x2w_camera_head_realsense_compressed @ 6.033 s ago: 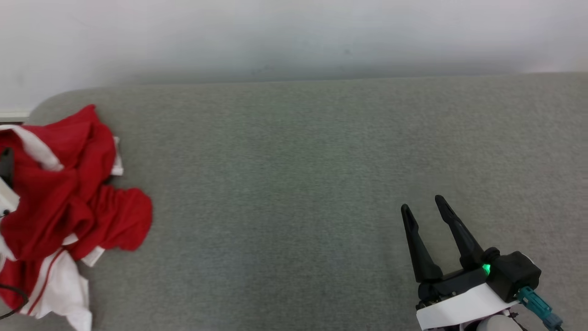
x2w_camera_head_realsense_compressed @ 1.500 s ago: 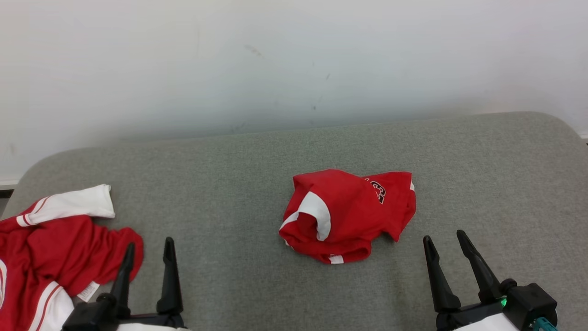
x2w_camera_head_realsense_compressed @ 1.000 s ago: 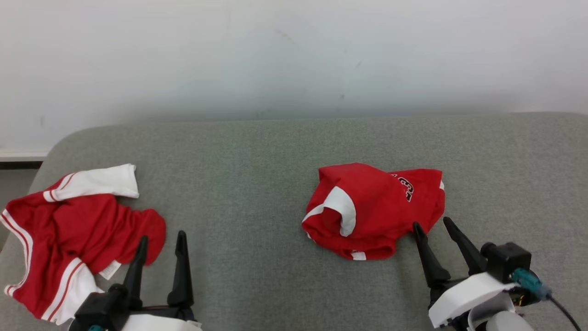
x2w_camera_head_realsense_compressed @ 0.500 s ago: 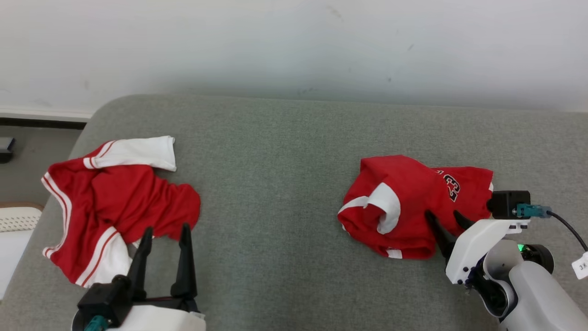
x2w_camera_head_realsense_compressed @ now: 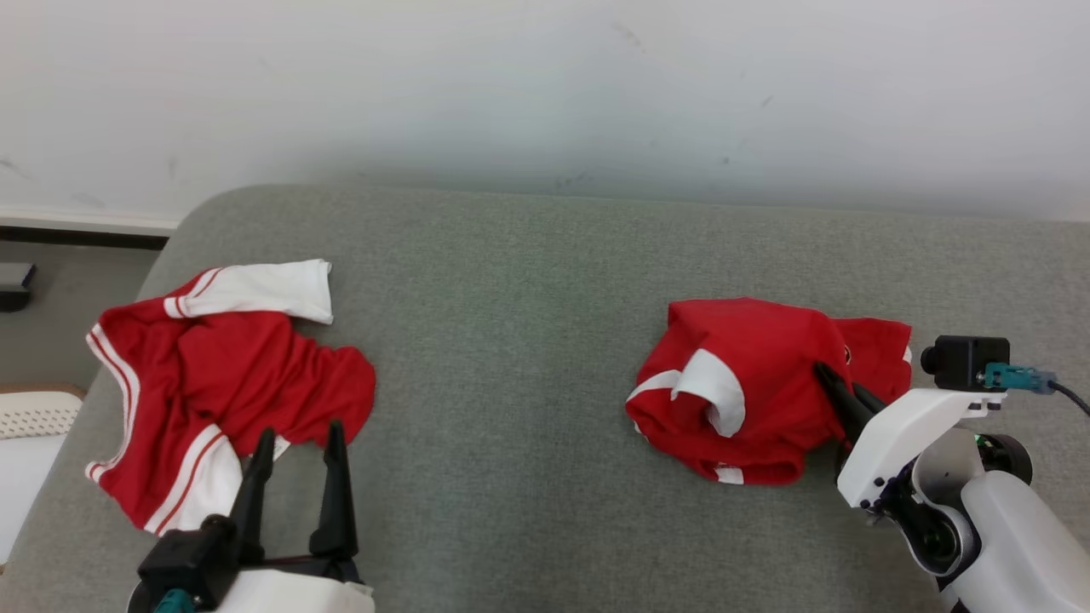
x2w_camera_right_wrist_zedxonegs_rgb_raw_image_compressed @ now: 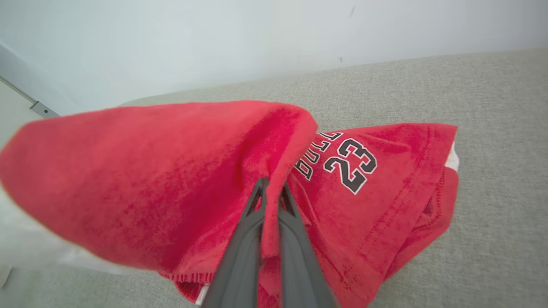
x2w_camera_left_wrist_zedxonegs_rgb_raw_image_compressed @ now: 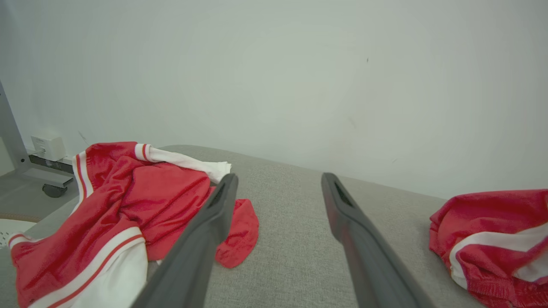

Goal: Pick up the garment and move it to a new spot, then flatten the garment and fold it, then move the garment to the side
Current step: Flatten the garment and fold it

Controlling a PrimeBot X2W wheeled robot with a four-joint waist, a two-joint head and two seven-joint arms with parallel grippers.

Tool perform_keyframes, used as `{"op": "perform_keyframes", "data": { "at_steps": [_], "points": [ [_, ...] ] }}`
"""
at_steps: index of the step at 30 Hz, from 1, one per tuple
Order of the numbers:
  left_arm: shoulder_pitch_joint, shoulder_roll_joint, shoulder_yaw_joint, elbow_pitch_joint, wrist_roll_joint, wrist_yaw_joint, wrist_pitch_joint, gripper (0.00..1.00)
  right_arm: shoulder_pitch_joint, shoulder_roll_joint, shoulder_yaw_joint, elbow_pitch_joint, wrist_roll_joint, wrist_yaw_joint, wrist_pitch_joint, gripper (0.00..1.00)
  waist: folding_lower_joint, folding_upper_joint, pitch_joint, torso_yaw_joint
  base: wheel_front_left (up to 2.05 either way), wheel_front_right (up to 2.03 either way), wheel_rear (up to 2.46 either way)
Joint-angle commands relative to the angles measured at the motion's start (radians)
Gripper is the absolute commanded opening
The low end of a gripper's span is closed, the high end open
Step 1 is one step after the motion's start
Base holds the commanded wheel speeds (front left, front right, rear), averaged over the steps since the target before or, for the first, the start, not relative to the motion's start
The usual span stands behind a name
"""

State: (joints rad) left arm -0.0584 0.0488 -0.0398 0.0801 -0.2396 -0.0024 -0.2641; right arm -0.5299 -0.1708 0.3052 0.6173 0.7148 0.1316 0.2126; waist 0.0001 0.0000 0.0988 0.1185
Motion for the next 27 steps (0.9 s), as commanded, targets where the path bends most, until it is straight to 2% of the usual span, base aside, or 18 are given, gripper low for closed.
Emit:
{"op": "perform_keyframes", "data": {
  "at_steps": [1,4,9,12,15,22,24,27],
  "points": [
    [0.013,0.003,0.001,0.003,-0.006,-0.001,-0.001,1.0,0.016,-0.018,0.002,-0.033,0.029,-0.002,0.001,0.0,-0.0001,0.0,-0.013,-0.024,0.0,0.0,0.0],
    [0.013,0.003,-0.001,0.004,-0.004,-0.004,-0.001,1.0,0.027,-0.048,0.007,-0.112,0.107,-0.002,0.06,0.0,-0.0001,0.0,-0.016,-0.049,0.0,0.0,0.0],
    [0.002,0.003,-0.005,0.002,-0.005,-0.005,-0.001,1.0,0.049,-0.177,-0.009,-0.221,0.162,-0.002,0.188,0.0,-0.0001,0.0,0.003,-0.075,0.0,0.0,0.0],
    [-0.004,0.003,-0.008,0.0,-0.004,-0.008,-0.001,1.0,0.058,-0.266,-0.049,-0.26,0.168,-0.002,0.256,0.0,-0.0001,0.0,0.026,-0.081,0.0,0.0,0.0],
    [-0.012,0.003,-0.004,0.002,-0.001,-0.014,-0.001,1.0,0.063,-0.324,-0.088,-0.278,0.176,-0.002,0.325,0.0,-0.0001,0.0,0.054,-0.083,0.0,0.0,0.0],
    [-0.055,0.003,0.004,0.004,0.018,-0.036,-0.001,1.0,0.02,-0.413,-0.175,-0.228,0.109,-0.002,0.436,0.0,-0.0001,0.0,0.135,-0.065,0.0,0.0,0.0],
    [-0.067,0.003,0.004,0.006,0.021,-0.041,-0.001,1.0,0.0,-0.435,-0.191,-0.193,0.056,-0.002,0.441,0.0,-0.0001,0.0,0.157,-0.056,0.0,0.0,0.0],
    [-0.083,0.003,0.004,0.009,0.026,-0.046,-0.001,1.0,-0.035,-0.434,-0.208,-0.133,-0.019,-0.002,0.415,0.0,-0.0001,0.0,0.18,-0.045,0.0,0.0,0.0]
  ]
}}
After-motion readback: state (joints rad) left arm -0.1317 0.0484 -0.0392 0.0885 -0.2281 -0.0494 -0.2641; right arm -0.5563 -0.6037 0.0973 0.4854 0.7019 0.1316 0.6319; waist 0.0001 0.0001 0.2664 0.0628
